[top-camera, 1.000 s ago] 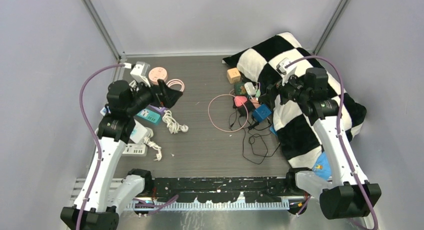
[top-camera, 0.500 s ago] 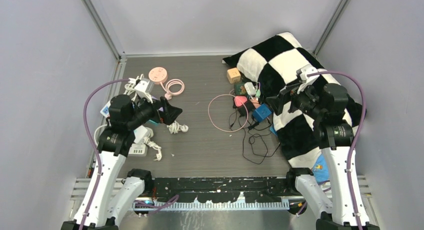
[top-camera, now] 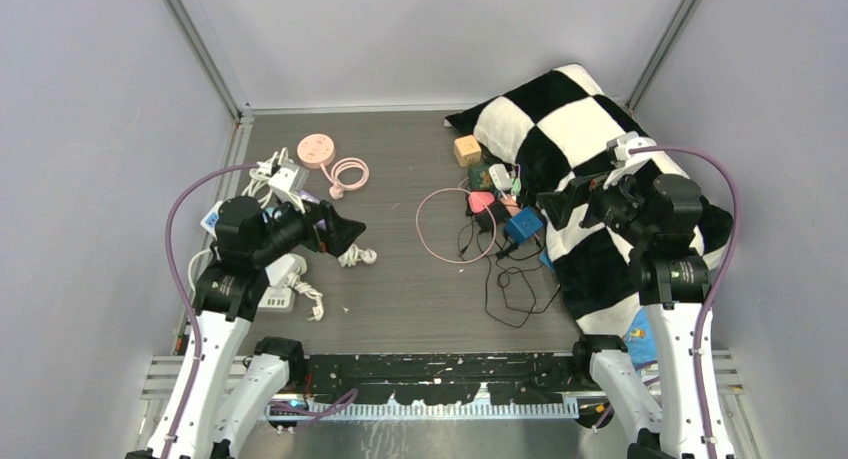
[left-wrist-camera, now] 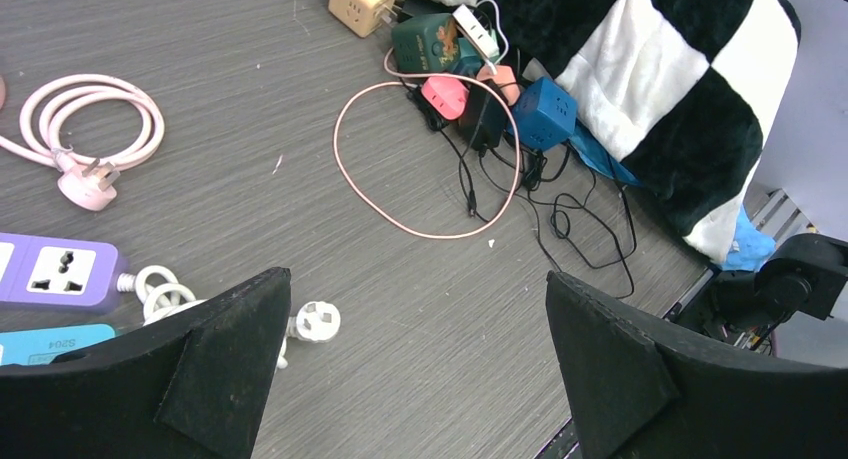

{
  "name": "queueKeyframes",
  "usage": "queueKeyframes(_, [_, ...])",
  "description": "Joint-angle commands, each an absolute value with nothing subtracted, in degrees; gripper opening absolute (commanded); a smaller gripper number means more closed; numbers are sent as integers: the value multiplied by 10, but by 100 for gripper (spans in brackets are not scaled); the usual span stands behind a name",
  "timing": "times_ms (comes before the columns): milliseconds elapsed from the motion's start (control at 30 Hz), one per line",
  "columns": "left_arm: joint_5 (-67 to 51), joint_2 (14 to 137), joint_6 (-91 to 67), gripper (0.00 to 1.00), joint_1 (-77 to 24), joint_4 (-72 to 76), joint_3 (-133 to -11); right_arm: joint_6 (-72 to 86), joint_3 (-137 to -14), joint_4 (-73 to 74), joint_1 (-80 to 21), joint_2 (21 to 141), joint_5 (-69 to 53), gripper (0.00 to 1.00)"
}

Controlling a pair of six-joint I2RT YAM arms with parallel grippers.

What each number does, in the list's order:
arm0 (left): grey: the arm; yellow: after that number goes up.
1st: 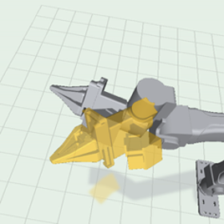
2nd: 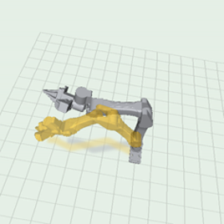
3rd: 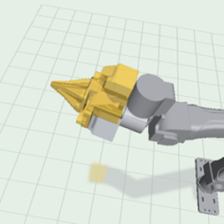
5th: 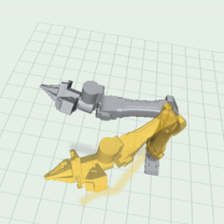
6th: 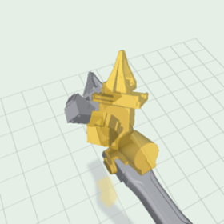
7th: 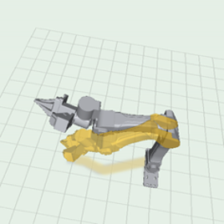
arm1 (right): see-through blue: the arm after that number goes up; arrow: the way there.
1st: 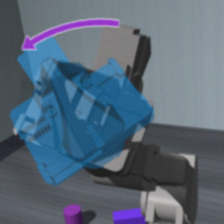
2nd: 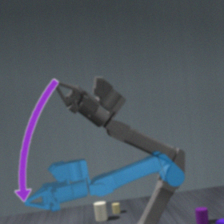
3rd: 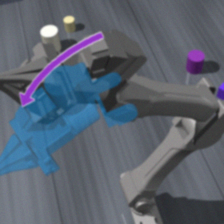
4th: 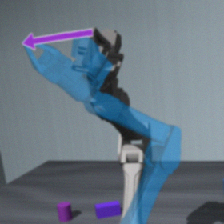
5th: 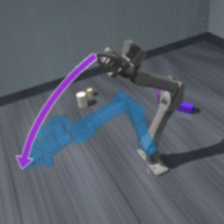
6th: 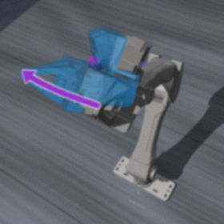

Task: Pull the plug off the socket
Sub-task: Reset both arms

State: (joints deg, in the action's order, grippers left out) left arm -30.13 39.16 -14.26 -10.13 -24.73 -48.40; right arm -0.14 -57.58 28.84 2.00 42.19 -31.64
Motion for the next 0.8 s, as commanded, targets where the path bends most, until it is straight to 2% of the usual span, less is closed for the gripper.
queueKeyframes(0, [-320,377,-133,100,-103,-231,-480,8,-579,282,24,409,-267,100])
queueKeyframes(767, [-312,388,-126,100,-103,-240,-478,18,-559,266,30,406,-211,100])
